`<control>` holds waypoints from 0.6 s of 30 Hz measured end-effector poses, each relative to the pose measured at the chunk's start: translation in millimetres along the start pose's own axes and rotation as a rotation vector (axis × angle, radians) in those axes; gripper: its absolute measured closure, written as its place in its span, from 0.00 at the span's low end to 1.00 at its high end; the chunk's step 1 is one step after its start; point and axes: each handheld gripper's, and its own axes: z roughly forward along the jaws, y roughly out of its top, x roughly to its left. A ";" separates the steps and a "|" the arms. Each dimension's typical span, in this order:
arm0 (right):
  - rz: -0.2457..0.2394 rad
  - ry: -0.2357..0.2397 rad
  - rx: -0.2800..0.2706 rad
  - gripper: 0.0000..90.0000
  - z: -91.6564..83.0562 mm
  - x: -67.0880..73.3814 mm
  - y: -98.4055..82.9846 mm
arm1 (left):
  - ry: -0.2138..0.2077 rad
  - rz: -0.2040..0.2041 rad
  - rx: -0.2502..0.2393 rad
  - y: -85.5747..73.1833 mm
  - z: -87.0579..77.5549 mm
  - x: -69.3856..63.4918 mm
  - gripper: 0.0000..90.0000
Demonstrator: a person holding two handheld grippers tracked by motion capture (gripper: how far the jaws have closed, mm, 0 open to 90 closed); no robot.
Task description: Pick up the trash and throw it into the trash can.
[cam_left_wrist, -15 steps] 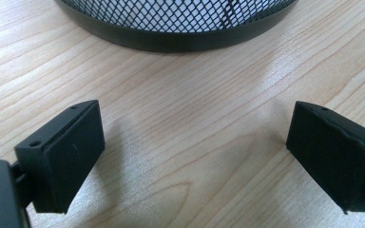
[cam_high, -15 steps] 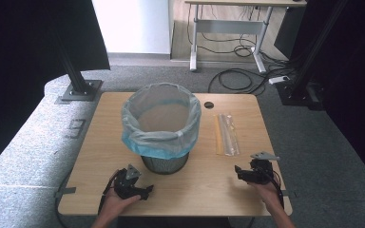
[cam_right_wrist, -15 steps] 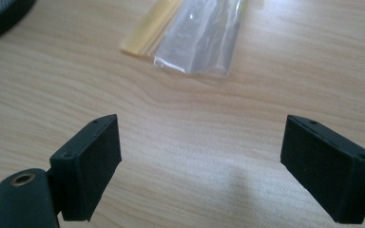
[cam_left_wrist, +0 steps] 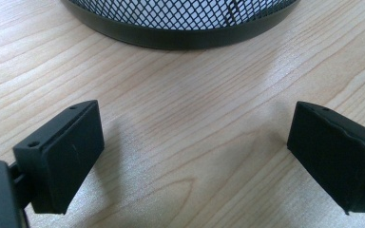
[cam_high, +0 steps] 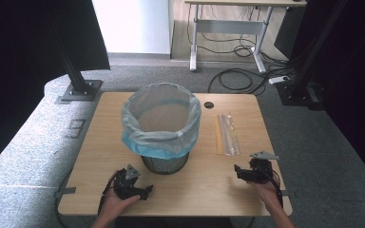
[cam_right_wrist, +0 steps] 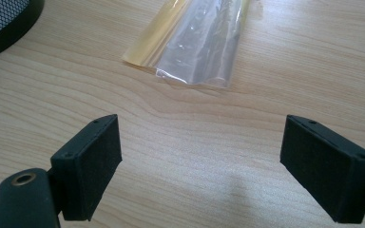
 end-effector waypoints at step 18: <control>-0.010 0.030 -0.003 0.16 7.3 8.7 8.1 | 0.000 0.001 0.000 0.1 0.1 0.0 0.05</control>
